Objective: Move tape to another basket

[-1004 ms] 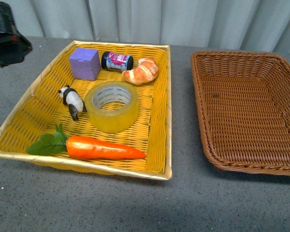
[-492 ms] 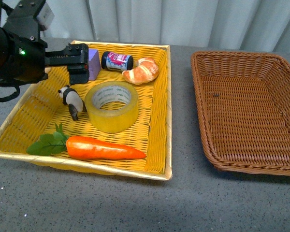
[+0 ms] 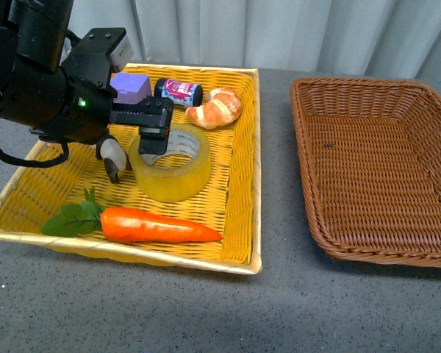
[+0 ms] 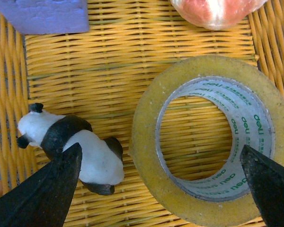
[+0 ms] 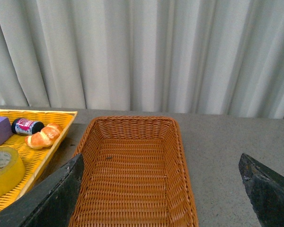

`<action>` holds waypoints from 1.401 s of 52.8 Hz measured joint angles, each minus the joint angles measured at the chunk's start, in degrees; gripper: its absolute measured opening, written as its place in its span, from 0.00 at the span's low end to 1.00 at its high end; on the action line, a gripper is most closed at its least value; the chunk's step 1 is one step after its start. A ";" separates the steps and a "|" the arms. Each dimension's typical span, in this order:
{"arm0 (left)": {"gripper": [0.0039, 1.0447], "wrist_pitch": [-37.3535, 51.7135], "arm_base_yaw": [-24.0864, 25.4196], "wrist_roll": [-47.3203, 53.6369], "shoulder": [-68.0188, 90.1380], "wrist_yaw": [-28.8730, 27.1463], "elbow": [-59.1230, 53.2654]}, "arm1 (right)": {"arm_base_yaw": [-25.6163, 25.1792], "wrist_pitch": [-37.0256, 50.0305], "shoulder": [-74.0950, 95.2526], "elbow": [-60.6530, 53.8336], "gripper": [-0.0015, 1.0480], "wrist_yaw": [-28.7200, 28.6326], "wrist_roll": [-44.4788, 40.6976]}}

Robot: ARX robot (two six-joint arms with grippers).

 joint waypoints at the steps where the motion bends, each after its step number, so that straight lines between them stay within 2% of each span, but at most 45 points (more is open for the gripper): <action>1: 0.94 0.00 -0.11 0.33 0.09 0.00 0.00 | 0.00 0.00 0.00 0.00 0.91 0.00 -0.02; 24: 0.94 -0.68 0.37 10.10 3.41 1.01 4.44 | 0.00 0.00 0.00 0.00 0.91 0.02 0.00; 44: 0.94 -5.01 2.12 16.20 6.23 2.91 9.40 | 0.00 -0.02 0.00 0.00 0.91 0.00 -0.02; 74: 0.94 -5.60 1.75 19.08 8.57 1.38 11.69 | 0.00 -0.02 0.00 0.00 0.91 0.02 -0.02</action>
